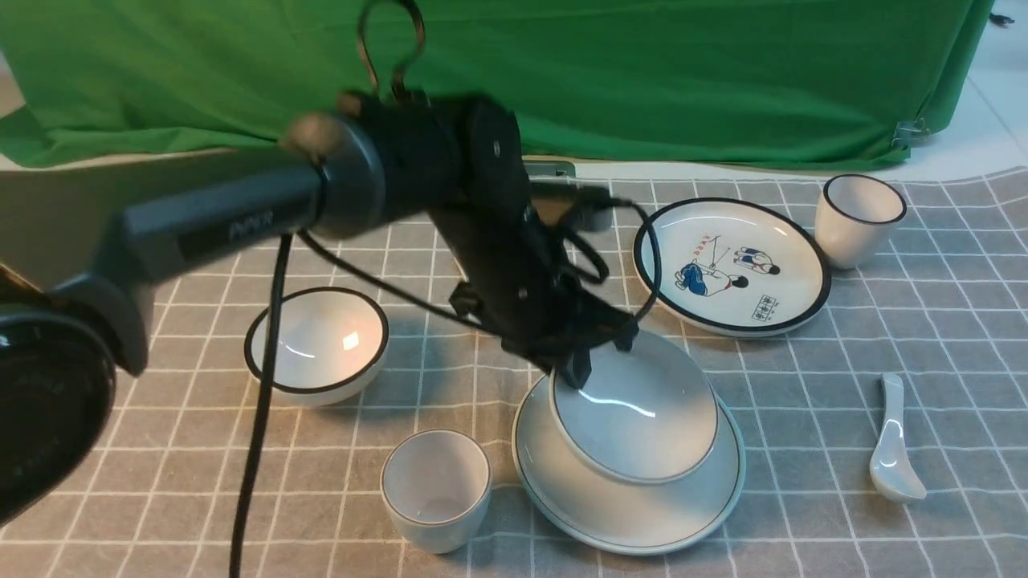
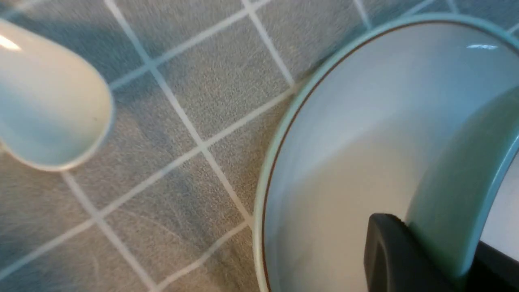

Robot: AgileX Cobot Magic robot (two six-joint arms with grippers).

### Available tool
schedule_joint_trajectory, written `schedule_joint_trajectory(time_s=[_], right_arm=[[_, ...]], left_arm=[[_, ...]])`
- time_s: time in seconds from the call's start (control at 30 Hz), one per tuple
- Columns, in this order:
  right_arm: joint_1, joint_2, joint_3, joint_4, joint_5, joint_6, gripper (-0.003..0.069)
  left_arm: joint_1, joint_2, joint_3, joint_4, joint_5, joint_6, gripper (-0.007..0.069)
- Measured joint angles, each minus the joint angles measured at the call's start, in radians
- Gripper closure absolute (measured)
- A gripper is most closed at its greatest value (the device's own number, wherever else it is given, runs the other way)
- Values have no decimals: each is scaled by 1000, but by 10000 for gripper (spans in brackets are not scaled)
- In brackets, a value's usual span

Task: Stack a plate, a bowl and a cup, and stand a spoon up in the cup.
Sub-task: Use the left arm to put the blue rice bowl into the blue large plate in the middle, then use the left arm to grab a blue teacup

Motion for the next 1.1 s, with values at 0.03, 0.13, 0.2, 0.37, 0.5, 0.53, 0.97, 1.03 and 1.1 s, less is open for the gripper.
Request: schedule_joint_trajectory(time_s=[0.03, 0.13, 0.2, 0.37, 0.5, 0.53, 0.97, 1.03, 1.1], right_arm=[[0, 0, 0, 0, 0, 0, 631], [0, 0, 0, 0, 0, 0, 629], [0, 0, 0, 0, 0, 0, 627], [0, 0, 0, 0, 0, 0, 627], [0, 0, 0, 0, -1, 0, 627], [0, 0, 0, 0, -2, 0, 627], [0, 0, 0, 0, -11, 0, 624], [0, 0, 0, 0, -13, 0, 624], [0, 0, 0, 0, -17, 0, 624]], left_arm=[[0, 2, 10, 0, -22, 0, 594], [1, 16, 24, 3, -72, -3, 594], [2, 25, 26, 1, -74, -3, 594], [2, 44, 26, -4, -65, -6, 529], [2, 37, -23, 20, 39, -10, 370], [2, 28, -42, 27, 71, -20, 323], [120, -308, 143, 311, 283, -234, 394], [167, -358, 203, 243, 252, -212, 449], [194, -388, 274, 187, 228, -162, 475]])
